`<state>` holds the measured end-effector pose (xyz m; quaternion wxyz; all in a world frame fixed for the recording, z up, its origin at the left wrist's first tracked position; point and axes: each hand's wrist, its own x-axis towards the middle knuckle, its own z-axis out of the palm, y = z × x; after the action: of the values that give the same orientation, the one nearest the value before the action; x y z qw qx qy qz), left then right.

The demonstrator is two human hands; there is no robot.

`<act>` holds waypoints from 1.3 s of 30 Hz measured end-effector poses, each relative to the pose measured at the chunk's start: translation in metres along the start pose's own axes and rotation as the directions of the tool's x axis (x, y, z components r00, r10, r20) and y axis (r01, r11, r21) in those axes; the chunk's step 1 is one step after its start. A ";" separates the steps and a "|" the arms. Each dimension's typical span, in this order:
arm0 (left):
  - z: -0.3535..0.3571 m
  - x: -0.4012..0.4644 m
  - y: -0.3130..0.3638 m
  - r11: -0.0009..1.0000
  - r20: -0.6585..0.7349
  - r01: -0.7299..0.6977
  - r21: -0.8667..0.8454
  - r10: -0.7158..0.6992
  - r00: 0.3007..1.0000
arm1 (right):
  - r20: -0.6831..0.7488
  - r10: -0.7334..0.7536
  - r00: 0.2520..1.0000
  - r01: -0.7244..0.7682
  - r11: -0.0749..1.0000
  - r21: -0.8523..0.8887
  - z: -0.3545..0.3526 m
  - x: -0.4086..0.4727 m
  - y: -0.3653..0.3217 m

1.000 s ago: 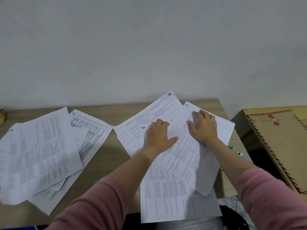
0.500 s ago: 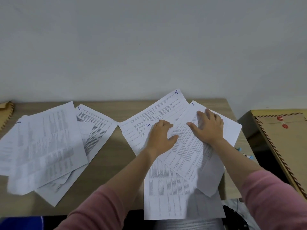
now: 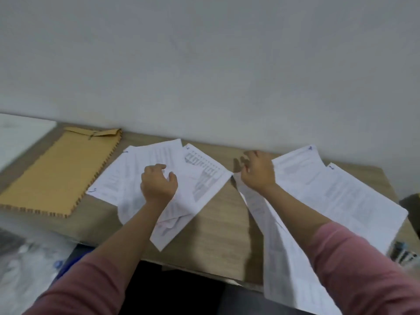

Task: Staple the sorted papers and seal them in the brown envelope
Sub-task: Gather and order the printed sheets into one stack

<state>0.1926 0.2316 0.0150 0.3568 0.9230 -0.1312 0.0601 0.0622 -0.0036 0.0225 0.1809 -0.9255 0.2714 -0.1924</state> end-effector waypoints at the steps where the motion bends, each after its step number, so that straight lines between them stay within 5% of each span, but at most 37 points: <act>1: -0.010 0.010 -0.014 0.999 -0.013 0.030 0.017 -0.030 0.999 | 0.033 -0.036 0.999 0.034 0.999 0.040 0.014 0.008 -0.026; 10: -0.038 0.106 -0.102 0.983 0.127 0.156 0.095 -0.167 0.978 | 0.277 -0.214 0.937 0.181 0.973 0.142 0.136 0.073 -0.193; 18: -0.028 0.132 -0.114 0.986 0.272 0.156 0.053 -0.165 0.948 | 0.486 -0.244 0.839 0.283 0.959 -0.007 0.186 0.114 -0.231; 27: -0.033 0.133 -0.117 0.975 0.361 0.169 -0.145 -0.107 0.926 | 0.386 -0.255 0.887 0.269 0.963 0.018 0.178 0.121 -0.241; 32: -0.044 0.129 -0.119 0.949 0.253 0.167 -0.266 -0.098 0.962 | 0.227 -0.279 0.933 0.302 0.951 -0.069 0.160 0.116 -0.248; 39: -0.086 0.127 -0.077 0.892 0.174 0.100 -0.441 -0.024 0.984 | 0.103 -0.341 0.935 0.319 0.929 0.186 0.100 0.093 -0.240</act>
<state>0.3345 0.3193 0.0551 0.5494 0.8215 -0.1408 -0.0592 0.2840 0.1553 0.0657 0.2403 -0.9503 0.0822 -0.1799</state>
